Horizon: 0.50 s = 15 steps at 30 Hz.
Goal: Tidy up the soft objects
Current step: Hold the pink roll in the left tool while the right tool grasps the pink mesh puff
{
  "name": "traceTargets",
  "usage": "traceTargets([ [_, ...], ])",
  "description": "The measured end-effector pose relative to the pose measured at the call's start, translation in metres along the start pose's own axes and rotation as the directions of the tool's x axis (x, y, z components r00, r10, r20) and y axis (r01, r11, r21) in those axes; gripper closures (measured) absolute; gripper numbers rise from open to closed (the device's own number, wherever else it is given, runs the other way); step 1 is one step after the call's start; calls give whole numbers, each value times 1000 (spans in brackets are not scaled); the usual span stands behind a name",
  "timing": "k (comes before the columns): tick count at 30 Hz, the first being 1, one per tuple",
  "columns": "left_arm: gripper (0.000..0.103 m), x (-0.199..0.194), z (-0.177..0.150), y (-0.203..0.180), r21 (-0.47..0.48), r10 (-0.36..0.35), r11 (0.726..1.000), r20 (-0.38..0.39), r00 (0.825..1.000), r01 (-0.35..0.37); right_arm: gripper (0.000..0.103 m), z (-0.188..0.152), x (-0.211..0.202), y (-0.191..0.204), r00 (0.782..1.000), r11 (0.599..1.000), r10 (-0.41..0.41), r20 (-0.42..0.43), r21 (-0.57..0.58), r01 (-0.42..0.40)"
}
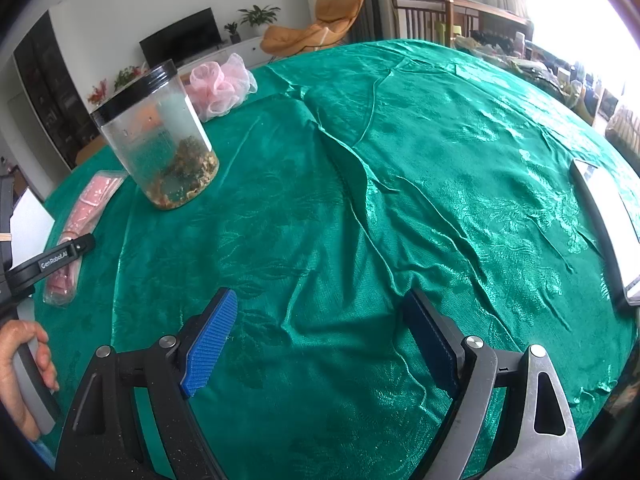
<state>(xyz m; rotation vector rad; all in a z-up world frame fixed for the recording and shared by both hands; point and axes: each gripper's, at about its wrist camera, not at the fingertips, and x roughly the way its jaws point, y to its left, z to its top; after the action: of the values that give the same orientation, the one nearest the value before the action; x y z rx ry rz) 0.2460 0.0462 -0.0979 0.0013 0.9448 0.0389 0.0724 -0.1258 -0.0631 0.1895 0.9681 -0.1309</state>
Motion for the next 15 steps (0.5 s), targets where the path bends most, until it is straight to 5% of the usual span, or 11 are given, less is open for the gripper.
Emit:
traceTargets([
  [3, 0, 6, 3, -2, 11, -23, 1000, -25, 999, 24, 15, 0, 0, 0, 1000, 1000, -1, 0, 0, 1],
  [15, 0, 7, 3, -2, 4, -29, 1000, -26, 999, 30, 15, -2, 1, 5, 999, 999, -41, -3, -35, 41],
])
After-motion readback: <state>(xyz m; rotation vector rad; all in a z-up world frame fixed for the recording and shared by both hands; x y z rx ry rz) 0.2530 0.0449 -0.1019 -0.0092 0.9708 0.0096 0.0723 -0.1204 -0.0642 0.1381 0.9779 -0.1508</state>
